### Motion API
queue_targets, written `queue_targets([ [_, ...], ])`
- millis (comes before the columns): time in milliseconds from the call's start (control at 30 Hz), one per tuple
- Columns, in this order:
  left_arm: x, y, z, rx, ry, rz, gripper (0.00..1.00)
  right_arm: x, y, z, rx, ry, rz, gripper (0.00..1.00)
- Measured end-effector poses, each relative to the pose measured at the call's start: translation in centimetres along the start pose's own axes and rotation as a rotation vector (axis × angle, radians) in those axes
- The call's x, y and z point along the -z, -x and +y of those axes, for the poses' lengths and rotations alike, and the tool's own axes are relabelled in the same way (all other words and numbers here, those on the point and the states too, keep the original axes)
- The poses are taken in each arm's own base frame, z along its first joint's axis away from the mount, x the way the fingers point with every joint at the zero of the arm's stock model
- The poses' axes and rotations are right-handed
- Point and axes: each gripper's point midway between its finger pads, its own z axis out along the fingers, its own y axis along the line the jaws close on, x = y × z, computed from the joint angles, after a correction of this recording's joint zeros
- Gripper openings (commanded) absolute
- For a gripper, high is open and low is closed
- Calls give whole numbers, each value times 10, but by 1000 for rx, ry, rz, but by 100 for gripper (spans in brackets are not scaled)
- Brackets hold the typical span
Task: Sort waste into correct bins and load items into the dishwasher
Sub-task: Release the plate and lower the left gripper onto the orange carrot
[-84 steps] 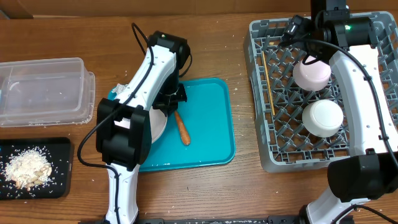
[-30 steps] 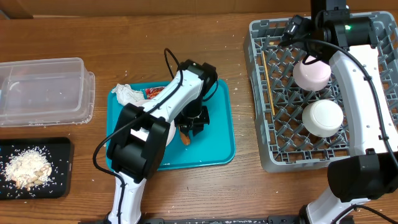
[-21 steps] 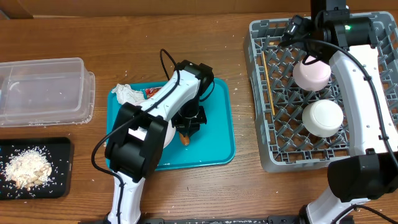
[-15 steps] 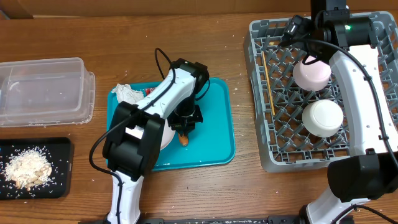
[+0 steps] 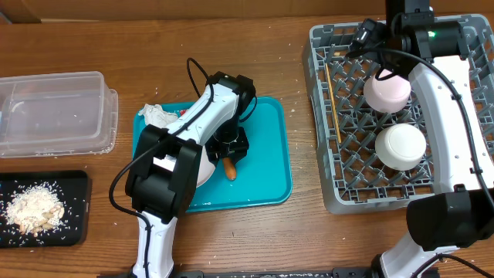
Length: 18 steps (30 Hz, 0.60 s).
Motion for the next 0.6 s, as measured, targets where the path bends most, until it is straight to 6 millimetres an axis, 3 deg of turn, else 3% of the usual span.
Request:
queue_targets([
  [233,-7,7,-10,-3,-42,-25,43,0,0,0,0,0,0,100],
  [600,-16,-1,-5,-10,-14,-3,35,0,0,0,0,0,0,100],
])
